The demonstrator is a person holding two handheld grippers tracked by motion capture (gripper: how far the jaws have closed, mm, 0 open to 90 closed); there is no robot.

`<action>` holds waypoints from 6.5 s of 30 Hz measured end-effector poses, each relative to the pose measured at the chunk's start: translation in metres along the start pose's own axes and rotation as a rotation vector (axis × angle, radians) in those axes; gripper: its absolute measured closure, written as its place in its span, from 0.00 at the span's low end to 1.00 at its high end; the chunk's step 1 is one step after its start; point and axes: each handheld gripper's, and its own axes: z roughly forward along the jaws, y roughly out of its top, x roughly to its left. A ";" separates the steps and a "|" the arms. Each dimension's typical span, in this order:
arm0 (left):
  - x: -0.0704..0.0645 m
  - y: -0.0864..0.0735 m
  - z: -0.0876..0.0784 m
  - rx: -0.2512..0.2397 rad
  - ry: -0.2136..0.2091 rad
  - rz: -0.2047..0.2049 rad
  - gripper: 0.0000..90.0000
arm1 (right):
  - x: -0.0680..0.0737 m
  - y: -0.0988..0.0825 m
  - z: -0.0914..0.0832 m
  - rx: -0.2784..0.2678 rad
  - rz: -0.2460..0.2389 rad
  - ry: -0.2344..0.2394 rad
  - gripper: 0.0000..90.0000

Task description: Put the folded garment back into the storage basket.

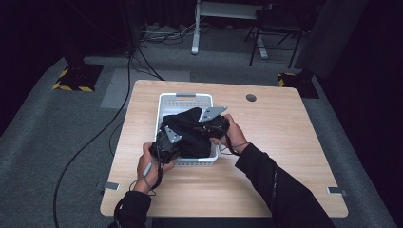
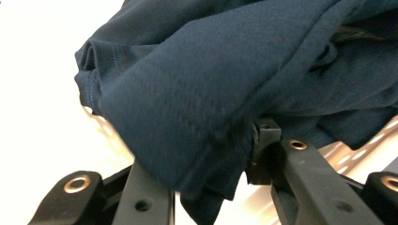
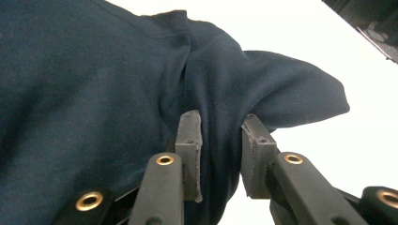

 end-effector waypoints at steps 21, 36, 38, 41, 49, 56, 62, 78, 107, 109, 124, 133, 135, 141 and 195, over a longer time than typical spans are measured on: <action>0.009 0.000 -0.018 -0.064 -0.059 0.014 0.56 | -0.006 -0.008 0.008 0.071 0.037 -0.018 0.71; 0.004 -0.003 -0.028 -0.089 -0.155 -0.001 0.10 | 0.001 -0.008 0.015 0.113 0.002 -0.001 0.18; 0.001 -0.004 -0.028 -0.089 -0.156 0.012 0.08 | 0.001 -0.008 0.015 0.112 0.001 -0.019 0.14; -0.002 -0.004 -0.028 -0.087 -0.164 0.025 0.06 | 0.002 -0.008 0.015 0.112 0.002 -0.012 0.07; -0.010 -0.004 -0.031 -0.104 -0.169 0.045 0.03 | 0.004 -0.008 0.015 0.115 -0.012 0.007 0.04; -0.017 -0.002 -0.034 -0.106 -0.123 0.056 0.03 | 0.006 -0.009 0.012 0.129 -0.022 -0.007 0.04; -0.021 0.000 -0.036 -0.088 -0.080 0.096 0.03 | 0.006 -0.008 0.008 0.134 -0.020 -0.015 0.05; -0.028 0.003 -0.047 -0.127 -0.066 0.116 0.03 | 0.009 -0.003 -0.011 0.126 -0.048 -0.036 0.06; -0.051 0.011 -0.060 -0.168 -0.055 0.175 0.02 | 0.020 -0.005 -0.054 0.121 -0.100 -0.048 0.06; -0.054 0.012 -0.061 -0.171 -0.056 0.180 0.02 | 0.022 -0.005 -0.057 0.114 -0.101 -0.046 0.06; -0.069 0.014 -0.065 -0.180 -0.076 0.214 0.02 | 0.031 -0.013 -0.084 0.102 -0.136 -0.054 0.06; -0.081 0.013 -0.064 -0.188 -0.101 0.235 0.02 | 0.035 -0.029 -0.100 0.102 -0.139 -0.059 0.05; -0.085 0.013 -0.064 -0.188 -0.107 0.245 0.02 | 0.035 -0.033 -0.102 0.105 -0.138 -0.064 0.05; -0.097 0.013 -0.060 -0.184 -0.134 0.270 0.02 | 0.036 -0.048 -0.112 0.115 -0.134 -0.074 0.05; -0.139 -0.026 0.025 0.014 -0.340 0.299 0.04 | 0.044 -0.240 -0.181 0.178 0.157 -0.106 0.03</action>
